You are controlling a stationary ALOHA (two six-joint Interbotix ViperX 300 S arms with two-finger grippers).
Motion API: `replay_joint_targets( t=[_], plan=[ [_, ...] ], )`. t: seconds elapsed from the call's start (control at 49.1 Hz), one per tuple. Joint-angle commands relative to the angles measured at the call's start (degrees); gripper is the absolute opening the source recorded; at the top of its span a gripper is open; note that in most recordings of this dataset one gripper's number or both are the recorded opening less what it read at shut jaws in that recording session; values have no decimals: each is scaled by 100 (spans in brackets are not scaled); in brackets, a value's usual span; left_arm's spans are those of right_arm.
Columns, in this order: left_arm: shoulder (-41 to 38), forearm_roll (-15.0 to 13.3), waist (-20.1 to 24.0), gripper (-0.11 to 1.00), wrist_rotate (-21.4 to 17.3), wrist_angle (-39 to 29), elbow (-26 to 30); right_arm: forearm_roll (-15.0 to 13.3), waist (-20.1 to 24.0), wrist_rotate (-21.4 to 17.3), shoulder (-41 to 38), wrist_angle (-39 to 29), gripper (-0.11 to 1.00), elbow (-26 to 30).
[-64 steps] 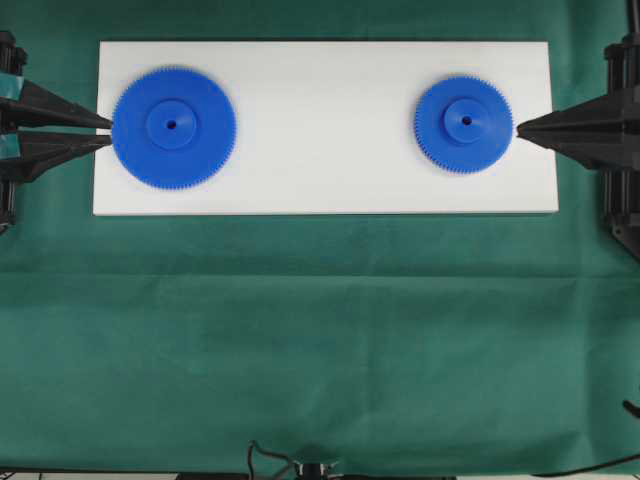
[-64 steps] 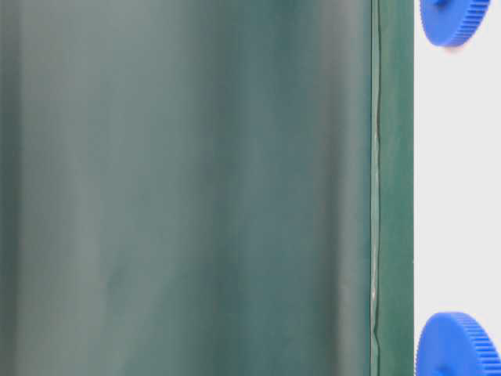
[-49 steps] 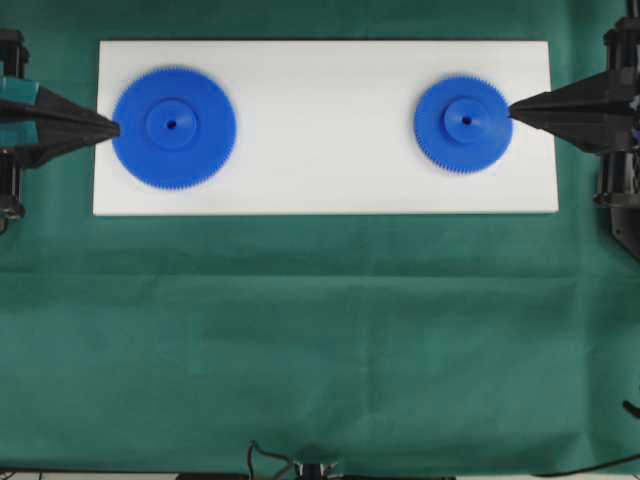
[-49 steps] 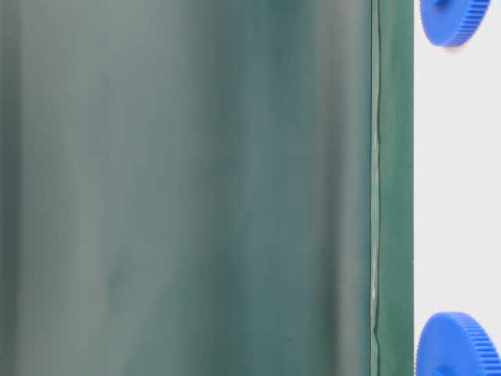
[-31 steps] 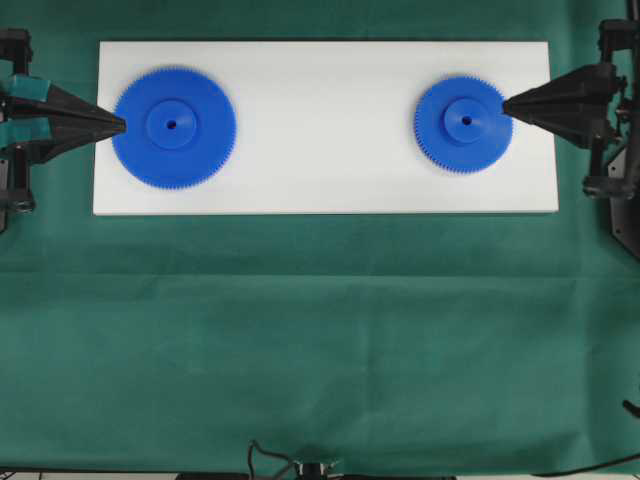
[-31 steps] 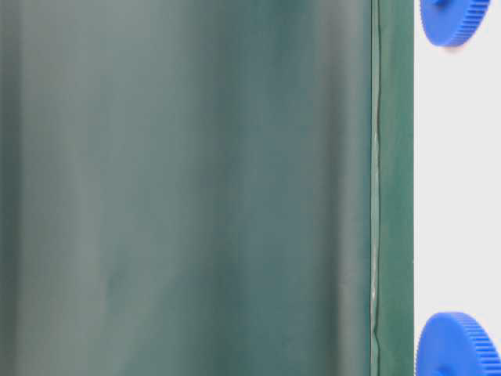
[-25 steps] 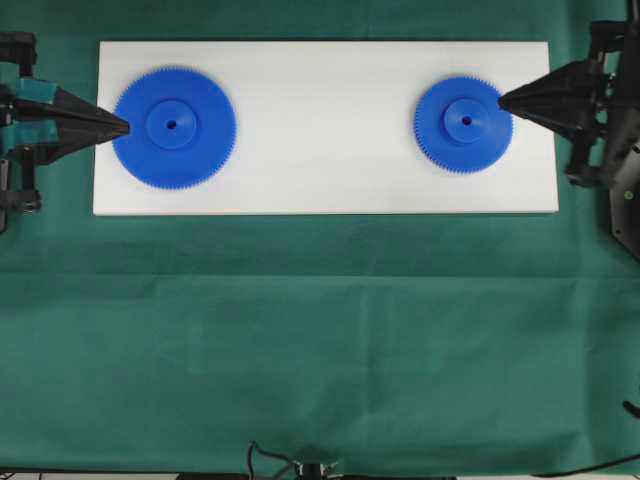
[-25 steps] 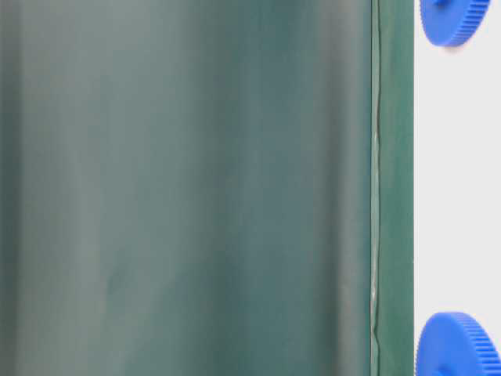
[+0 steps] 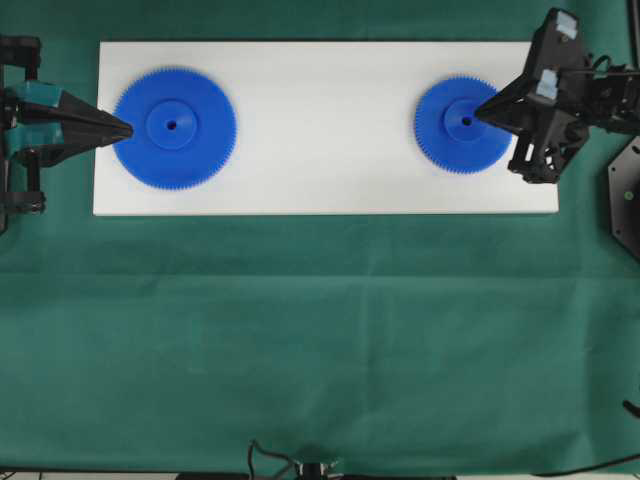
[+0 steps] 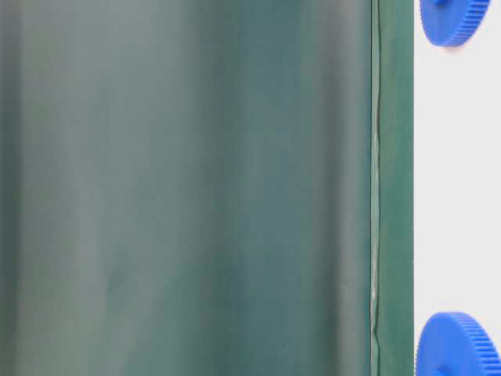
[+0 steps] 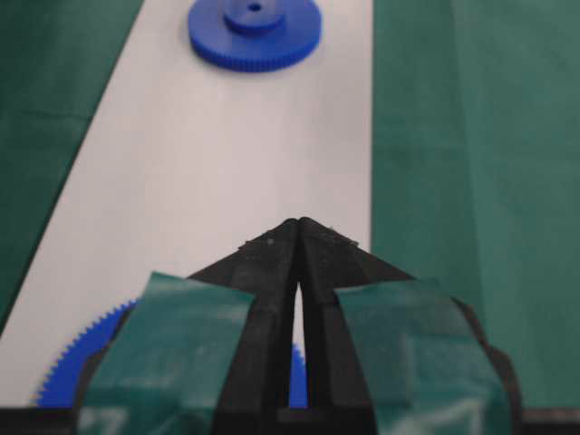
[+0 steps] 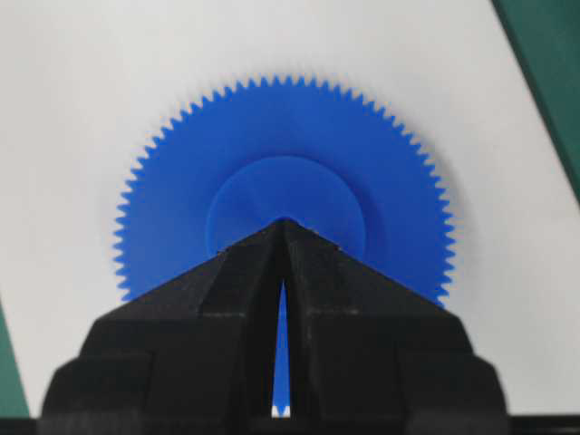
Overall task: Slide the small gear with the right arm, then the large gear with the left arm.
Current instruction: 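Lower the right gripper onto the hub of the small blue gear, then push the small gear left with the right gripper until it meshes with the large gear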
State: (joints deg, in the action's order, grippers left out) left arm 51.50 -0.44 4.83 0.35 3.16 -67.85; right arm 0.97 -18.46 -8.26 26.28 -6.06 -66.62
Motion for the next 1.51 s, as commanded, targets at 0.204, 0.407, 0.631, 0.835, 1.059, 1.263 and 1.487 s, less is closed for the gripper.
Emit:
replay_joint_targets(
  t=[0.204,0.407,0.631,0.835,1.059,1.263,1.487],
  plan=[
    [-35,-9,26,0,0,-9,62,0,-18,9,-149,255,53,114],
    [-35,-9,18,0,9,-18,62,-9,-18,9,-281,343,53,114],
    [-35,-9,18,0,9,-18,62,-9,-26,9,-571,387,53,167],
    [-35,-9,18,0,9,-44,62,0,-18,9,-800,422,53,167],
    [-35,-9,18,0,9,-53,62,-9,-18,9,-923,404,53,132],
    [-26,-9,18,0,9,-62,62,18,-26,-9,-1125,246,53,105],
    [-18,-18,18,0,9,-88,62,26,-18,-44,-1187,26,53,149]
  ],
)
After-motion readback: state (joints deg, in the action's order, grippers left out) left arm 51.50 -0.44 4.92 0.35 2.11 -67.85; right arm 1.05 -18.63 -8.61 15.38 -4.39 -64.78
